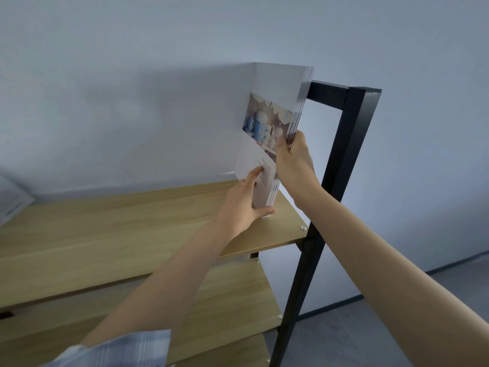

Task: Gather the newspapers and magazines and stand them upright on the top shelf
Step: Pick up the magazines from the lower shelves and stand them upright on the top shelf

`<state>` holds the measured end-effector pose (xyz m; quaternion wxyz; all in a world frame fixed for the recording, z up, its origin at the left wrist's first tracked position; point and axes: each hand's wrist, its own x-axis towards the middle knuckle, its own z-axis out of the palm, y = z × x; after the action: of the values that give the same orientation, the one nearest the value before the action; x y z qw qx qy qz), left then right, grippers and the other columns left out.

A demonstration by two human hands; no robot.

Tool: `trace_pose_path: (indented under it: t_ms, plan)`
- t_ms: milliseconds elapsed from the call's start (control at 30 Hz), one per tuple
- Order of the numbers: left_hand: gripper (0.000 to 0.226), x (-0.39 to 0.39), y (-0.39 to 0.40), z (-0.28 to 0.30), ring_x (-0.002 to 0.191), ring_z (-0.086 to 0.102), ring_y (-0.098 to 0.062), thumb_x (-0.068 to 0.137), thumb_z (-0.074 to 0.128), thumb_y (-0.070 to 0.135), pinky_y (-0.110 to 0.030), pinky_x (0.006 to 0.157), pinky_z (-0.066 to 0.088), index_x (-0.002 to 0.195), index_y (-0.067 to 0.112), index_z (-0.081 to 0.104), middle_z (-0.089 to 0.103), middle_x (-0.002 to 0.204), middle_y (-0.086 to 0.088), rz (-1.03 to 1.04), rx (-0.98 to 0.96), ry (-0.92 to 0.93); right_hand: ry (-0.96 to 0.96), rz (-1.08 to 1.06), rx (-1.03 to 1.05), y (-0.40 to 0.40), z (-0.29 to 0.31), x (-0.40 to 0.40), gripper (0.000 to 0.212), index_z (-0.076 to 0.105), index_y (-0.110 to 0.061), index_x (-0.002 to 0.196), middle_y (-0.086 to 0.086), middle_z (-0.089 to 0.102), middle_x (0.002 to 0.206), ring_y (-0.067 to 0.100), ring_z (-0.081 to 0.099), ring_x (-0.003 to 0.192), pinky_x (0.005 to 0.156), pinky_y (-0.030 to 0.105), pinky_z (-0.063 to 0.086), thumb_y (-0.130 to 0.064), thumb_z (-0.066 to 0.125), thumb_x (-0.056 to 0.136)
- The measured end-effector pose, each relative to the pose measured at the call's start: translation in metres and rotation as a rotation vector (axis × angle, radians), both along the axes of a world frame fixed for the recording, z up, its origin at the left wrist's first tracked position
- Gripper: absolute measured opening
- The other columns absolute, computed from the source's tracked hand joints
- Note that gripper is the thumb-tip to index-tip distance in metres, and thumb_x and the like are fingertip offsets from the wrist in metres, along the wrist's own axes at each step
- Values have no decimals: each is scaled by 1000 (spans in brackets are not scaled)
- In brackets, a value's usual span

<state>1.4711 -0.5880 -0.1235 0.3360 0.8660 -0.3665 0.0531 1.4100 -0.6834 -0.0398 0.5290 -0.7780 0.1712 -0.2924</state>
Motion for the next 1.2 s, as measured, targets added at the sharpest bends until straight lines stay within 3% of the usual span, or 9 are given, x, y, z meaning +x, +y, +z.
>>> trace_pose_path:
  t_ms: [67,167,400,567,700,800,967,1067,1200]
  plan:
    - [90,-10,9,2,128,48,-23,81,73,41,-31,99,42,151,29,16,47,145,-4,-8,47,-5,64,16,12,2,-2,-7,50,22,-22,146,5,51,135,22,59,110,83,34,51,-36,37,101]
    - [73,-29,24,-1,117,56,-21,86,69,32,-22,86,41,146,22,30,57,133,-6,69,-72,-88,110,50,4,9,-6,-26,63,6,-26,152,6,41,147,10,54,78,64,24,46,-34,41,100]
    - [36,-83,72,-18,96,59,-15,93,53,25,-25,79,40,129,24,49,62,109,10,241,-263,4,137,77,-12,25,-27,-87,54,20,-23,149,-2,43,145,11,49,112,45,7,42,-25,44,100]
    - [25,-137,111,-48,97,61,-9,94,52,21,-22,84,48,118,24,56,64,100,10,314,-397,106,165,166,-18,53,-53,-131,50,26,-23,146,-6,51,134,0,52,84,55,11,37,-23,44,99]
    - [21,-181,150,-96,85,63,-4,98,49,27,-16,64,44,118,27,54,64,97,9,401,-349,233,255,266,-49,83,-92,-158,46,28,-23,144,-8,50,136,-8,48,73,45,3,41,-23,42,100]
    - [27,-209,184,-138,91,59,0,98,50,30,-13,70,45,124,23,54,62,106,9,471,-275,290,339,388,-40,106,-131,-170,47,27,-22,146,-5,50,137,-7,50,80,46,2,41,-22,41,101]
    - [25,-239,241,-209,102,62,-11,97,53,28,-30,83,53,121,23,56,66,108,3,660,-327,550,496,562,-20,148,-200,-177,45,31,-21,145,-4,51,137,4,48,106,62,9,39,-21,42,101]
    - [18,-250,273,-247,98,59,-12,95,57,22,-21,79,46,113,18,59,62,100,6,781,-343,599,570,622,-44,173,-239,-175,43,34,-20,143,-4,52,134,4,50,99,60,9,38,-24,42,101]
    - [20,-254,315,-301,97,62,-19,94,58,21,-30,82,49,113,14,61,65,105,-3,916,-330,690,682,697,-67,211,-296,-164,40,37,-20,141,-8,50,124,-4,48,75,54,6,41,-24,41,101]
